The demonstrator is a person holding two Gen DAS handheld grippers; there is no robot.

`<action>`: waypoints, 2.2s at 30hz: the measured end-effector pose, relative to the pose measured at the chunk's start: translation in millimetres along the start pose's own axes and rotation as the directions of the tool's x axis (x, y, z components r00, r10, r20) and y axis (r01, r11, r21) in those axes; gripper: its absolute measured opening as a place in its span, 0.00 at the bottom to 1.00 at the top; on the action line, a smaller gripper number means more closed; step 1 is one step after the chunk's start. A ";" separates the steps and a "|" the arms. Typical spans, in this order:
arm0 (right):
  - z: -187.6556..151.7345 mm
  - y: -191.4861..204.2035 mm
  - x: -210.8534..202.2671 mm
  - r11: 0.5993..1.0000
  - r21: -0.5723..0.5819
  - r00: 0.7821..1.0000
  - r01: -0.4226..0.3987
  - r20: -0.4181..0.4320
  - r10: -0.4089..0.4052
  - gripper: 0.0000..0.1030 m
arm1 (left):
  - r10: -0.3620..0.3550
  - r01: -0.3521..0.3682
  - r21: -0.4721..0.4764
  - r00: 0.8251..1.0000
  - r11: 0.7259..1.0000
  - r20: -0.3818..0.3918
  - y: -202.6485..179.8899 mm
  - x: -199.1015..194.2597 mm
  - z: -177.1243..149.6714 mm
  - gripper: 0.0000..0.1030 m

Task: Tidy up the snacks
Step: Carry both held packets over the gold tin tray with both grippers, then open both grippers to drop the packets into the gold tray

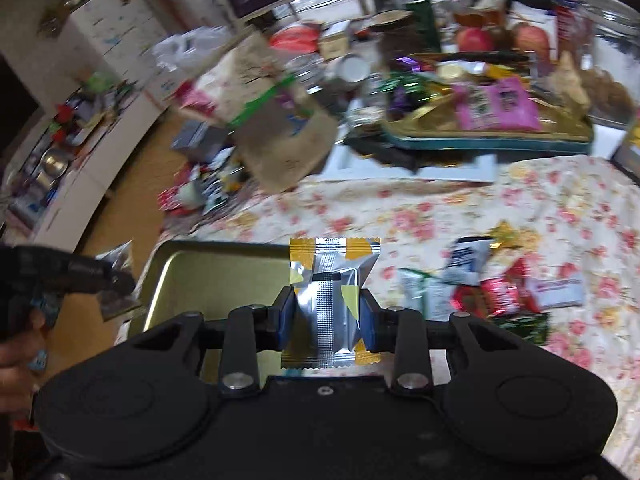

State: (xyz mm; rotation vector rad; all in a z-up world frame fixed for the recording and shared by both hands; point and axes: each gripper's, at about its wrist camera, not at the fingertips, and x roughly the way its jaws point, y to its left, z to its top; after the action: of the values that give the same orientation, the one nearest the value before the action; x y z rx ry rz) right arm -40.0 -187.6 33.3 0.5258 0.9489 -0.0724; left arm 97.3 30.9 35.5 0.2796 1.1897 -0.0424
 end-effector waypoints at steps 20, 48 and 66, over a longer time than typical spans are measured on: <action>-27.4 73.6 48.0 0.987 -0.098 0.984 -0.131 -0.137 0.117 0.35 | -0.141 0.126 -0.111 0.981 0.986 -0.134 46.5 49.9 7.6 0.45; -28.7 72.2 53.4 0.988 -0.110 0.985 -0.106 -0.144 0.090 0.38 | -0.148 0.135 -0.092 0.978 0.987 -0.150 30.8 46.6 4.3 0.48; -17.0 5.6 32.5 0.998 -0.047 0.994 0.049 -0.093 -0.054 0.39 | -0.199 0.200 -0.056 0.980 0.978 0.024 -54.6 5.7 -21.2 0.48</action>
State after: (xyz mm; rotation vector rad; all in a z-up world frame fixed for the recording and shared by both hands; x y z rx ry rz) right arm -32.1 -169.5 1.9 0.4665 1.0540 -0.0732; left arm 70.4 -16.1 12.5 0.1078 1.1957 -0.1853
